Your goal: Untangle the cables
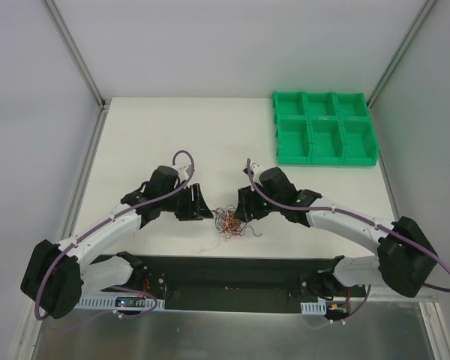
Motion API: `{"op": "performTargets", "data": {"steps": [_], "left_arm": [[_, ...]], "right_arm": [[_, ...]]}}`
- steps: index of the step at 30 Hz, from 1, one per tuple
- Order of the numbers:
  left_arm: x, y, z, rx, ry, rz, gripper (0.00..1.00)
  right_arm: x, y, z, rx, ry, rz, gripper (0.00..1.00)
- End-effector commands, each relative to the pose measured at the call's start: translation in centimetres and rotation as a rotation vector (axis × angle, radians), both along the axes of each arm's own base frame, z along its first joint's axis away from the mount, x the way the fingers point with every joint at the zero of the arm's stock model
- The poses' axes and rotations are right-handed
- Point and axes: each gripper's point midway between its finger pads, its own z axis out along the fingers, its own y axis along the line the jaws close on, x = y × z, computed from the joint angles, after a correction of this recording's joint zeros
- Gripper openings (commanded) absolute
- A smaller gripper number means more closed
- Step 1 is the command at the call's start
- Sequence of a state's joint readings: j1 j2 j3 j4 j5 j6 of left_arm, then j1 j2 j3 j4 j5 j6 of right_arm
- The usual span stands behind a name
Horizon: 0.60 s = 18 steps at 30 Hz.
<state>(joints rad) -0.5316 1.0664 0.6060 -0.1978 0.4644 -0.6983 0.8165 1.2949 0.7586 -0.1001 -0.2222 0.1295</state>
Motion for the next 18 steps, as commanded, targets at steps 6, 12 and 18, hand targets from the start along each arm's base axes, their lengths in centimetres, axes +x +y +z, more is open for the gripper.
{"op": "performTargets", "data": {"steps": [6,12,18], "left_arm": [[-0.2,-3.5,-2.0,0.009,0.055,-0.084,0.67],[0.6,-4.0,-2.9,0.049,0.057,-0.071,0.64],[0.7,-3.9,-3.0,0.055,0.05,-0.066,0.65]], "right_arm": [[1.6,1.1,-0.1,0.029,-0.029,-0.055,0.39],[1.6,2.4,-0.4,0.049,-0.01,-0.031,0.33],[1.7,2.9,-0.1,0.075,-0.003,-0.036,0.34]]}}
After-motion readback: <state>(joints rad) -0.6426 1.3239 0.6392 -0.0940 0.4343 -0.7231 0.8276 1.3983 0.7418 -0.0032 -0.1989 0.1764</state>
